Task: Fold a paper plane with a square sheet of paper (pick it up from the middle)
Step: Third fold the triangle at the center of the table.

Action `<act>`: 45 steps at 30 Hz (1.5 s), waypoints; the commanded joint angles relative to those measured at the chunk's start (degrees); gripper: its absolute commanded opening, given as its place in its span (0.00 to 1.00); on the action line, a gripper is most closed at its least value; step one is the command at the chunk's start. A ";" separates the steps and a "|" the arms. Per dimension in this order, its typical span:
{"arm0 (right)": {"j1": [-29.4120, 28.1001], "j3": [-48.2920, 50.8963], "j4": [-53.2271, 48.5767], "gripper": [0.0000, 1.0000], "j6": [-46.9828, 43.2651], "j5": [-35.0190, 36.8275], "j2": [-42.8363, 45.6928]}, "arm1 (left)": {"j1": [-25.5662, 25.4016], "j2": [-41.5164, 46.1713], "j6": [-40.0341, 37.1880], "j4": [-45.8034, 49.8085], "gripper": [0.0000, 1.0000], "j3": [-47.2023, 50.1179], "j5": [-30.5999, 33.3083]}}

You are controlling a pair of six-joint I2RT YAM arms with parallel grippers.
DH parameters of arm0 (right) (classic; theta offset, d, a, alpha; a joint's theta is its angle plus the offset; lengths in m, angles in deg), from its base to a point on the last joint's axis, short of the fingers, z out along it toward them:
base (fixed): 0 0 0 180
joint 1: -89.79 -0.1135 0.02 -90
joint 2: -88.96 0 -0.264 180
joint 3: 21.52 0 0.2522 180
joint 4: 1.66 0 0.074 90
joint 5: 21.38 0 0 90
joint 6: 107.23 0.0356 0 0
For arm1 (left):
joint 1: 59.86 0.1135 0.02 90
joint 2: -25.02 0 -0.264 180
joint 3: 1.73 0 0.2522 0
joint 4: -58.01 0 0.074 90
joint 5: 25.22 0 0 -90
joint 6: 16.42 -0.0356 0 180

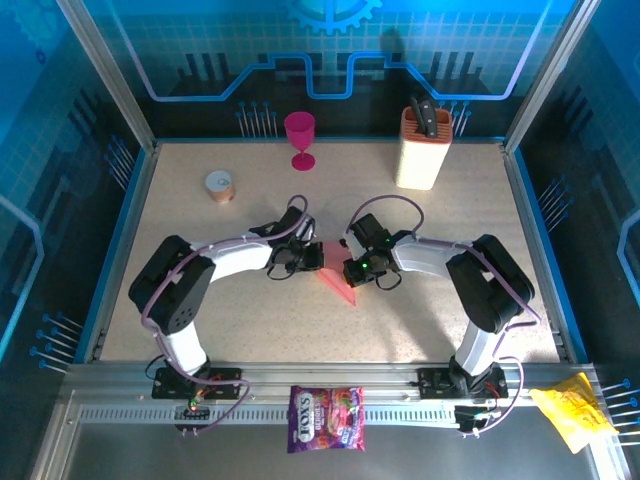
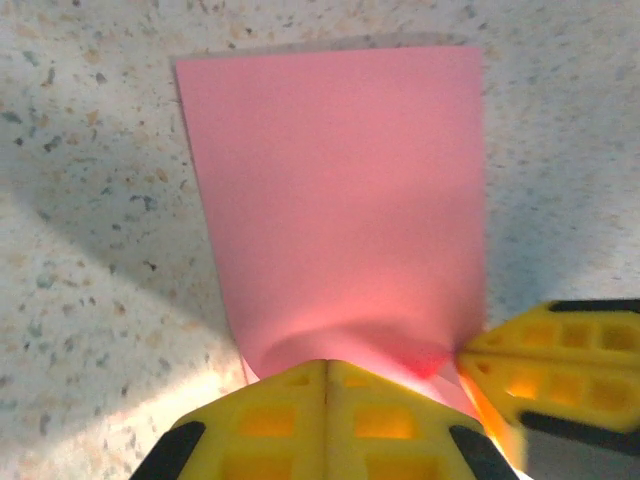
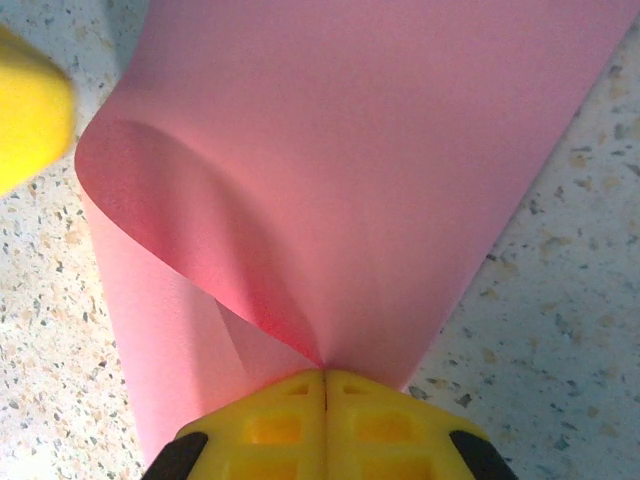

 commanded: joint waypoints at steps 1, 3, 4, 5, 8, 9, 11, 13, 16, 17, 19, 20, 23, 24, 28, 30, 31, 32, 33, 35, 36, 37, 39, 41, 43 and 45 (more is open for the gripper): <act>0.42 2.52 -1.40 0.00 0.41 0.81 -2.89 | -1.64 4.34 2.29 0.97 0.05 1.55 0.53; 0.42 2.52 -1.34 0.00 0.46 0.67 -2.99 | -2.87 5.69 2.96 0.89 0.05 1.98 0.85; 0.42 2.51 -1.32 0.00 0.47 0.56 -3.07 | -3.34 6.12 3.44 0.69 0.05 2.17 0.85; 0.40 2.51 -1.24 0.00 0.46 0.56 -3.07 | -3.69 6.34 4.06 0.25 0.04 2.44 0.61; 0.38 2.43 -1.29 0.00 0.36 0.42 -3.25 | -4.52 5.90 6.00 -1.71 0.02 3.19 -0.19; 0.42 2.43 -1.33 0.00 0.22 0.34 -3.29 | -4.84 5.45 6.50 -2.37 0.01 3.18 -0.43; 0.42 2.56 -1.33 0.00 0.29 0.37 -3.16 | -5.30 4.52 6.99 -3.05 0.00 2.96 -0.59; 0.42 2.52 -1.31 0.00 0.20 0.41 -3.27 | -5.67 3.46 6.97 -3.09 0.00 2.07 -0.69; 0.39 2.67 -1.16 0.00 0.14 0.37 -3.29 | -5.94 2.16 6.73 -3.17 0.00 1.00 -0.54; 0.43 2.71 -1.16 0.00 0.25 0.36 -3.33 | -5.94 1.74 6.65 -3.07 0.00 0.57 -0.68; 0.42 2.78 -1.07 0.00 0.24 0.28 -3.38 | -6.03 0.86 6.39 -2.82 0.00 -0.17 -0.77; 0.43 2.82 -1.03 0.00 0.15 0.34 -3.47 | -6.05 0.50 6.30 -2.74 0.00 -0.41 -0.74; 0.44 2.95 -0.89 0.00 0.14 0.26 -3.42 | -6.12 -0.50 6.10 -3.07 0.00 -0.96 -0.52; 0.42 3.04 -0.80 0.00 0.30 0.28 -3.43 | -6.12 -0.73 6.10 -3.16 0.00 -1.08 -0.60; 0.39 3.13 -0.81 0.00 0.26 0.34 -3.42 | -6.12 -1.37 5.82 -3.25 0.00 -1.88 -0.56; 0.42 3.13 -0.86 0.00 0.30 0.40 -3.50 | -6.12 -1.85 5.64 -3.04 0.00 -2.10 -0.52; 0.42 3.13 -0.81 0.00 0.22 0.33 -3.58 | -6.12 -2.01 5.59 -3.00 0.00 -2.06 -0.51; 0.42 3.07 -0.85 0.00 0.16 0.41 -3.64 | -6.12 -2.05 5.51 -3.03 0.00 -1.86 -0.52; 0.42 3.05 -0.82 0.00 0.19 0.41 -3.76 | -6.09 -2.27 5.43 -3.17 0.00 -1.49 -0.38; 0.42 3.00 -0.85 0.00 0.15 0.32 -3.96 | -6.10 -2.45 5.37 -3.34 0.00 -0.71 -0.24; 0.42 3.04 -0.81 0.00 0.21 0.29 -3.95 | -6.03 -2.56 5.33 -3.58 0.00 -0.23 -0.24; 0.42 3.04 -0.85 0.00 0.28 0.31 -3.99 | -6.12 -2.71 5.26 -3.78 0.00 0.33 -0.13; 0.42 3.12 -0.81 0.00 0.24 0.36 -3.96 | -6.12 -2.93 5.23 -3.95 0.00 1.21 0.19; 0.42 3.12 -0.81 0.00 0.27 0.45 -3.86 | -6.12 -3.11 4.84 -4.13 0.00 1.93 0.64; 0.47 3.13 -0.89 0.00 0.21 0.57 -3.86 | -6.12 -3.29 4.71 -4.21 0.00 2.42 0.93; 0.42 3.17 -0.84 0.00 0.21 0.52 -3.97 | -6.11 -3.51 4.67 -4.27 0.00 2.89 1.22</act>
